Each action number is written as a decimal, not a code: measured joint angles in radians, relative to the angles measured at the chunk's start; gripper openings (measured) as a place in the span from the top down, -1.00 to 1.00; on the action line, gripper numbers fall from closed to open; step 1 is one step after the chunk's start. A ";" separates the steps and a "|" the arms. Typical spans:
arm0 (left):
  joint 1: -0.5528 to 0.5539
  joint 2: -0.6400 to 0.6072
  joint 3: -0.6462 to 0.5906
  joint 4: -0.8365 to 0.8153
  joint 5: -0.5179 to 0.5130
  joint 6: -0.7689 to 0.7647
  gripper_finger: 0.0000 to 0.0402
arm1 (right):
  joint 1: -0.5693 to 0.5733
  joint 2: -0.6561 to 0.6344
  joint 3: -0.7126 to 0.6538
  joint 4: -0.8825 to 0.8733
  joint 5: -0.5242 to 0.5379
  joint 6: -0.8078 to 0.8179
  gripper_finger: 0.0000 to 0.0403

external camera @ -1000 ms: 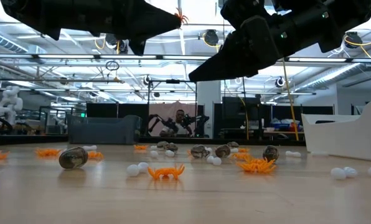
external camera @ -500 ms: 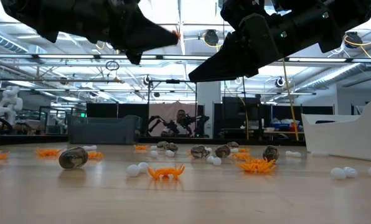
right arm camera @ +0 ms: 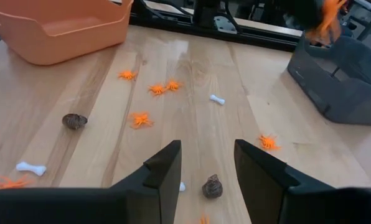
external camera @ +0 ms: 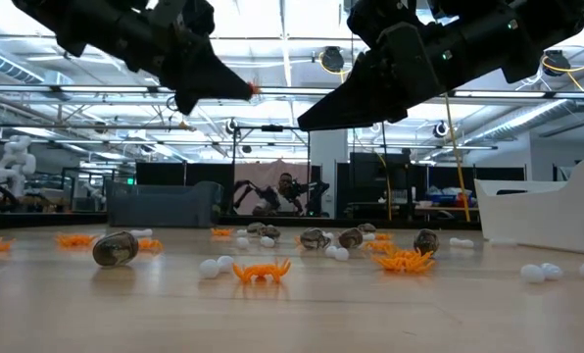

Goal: Sort Halloween decoration
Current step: Put the orange spider toy into the black bin

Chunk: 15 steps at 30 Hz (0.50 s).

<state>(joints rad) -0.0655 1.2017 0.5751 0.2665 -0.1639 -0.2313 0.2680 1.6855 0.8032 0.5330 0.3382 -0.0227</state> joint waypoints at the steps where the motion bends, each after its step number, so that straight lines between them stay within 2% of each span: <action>1: 0.012 -0.031 0.000 -0.038 0.002 0.000 1.00 | 0.000 0.000 0.000 -0.002 0.000 0.000 0.32; 8: 0.138 -0.201 0.000 -0.234 -0.004 0.000 1.00 | 0.000 0.000 0.000 -0.018 -0.002 0.004 0.32; 15: 0.330 -0.222 0.000 -0.427 -0.020 0.001 1.00 | 0.000 0.000 0.000 -0.039 -0.004 0.004 0.32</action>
<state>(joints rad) 0.2649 0.9793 0.5751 -0.1607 -0.1841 -0.2301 0.2680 1.6855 0.8032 0.4936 0.3344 -0.0189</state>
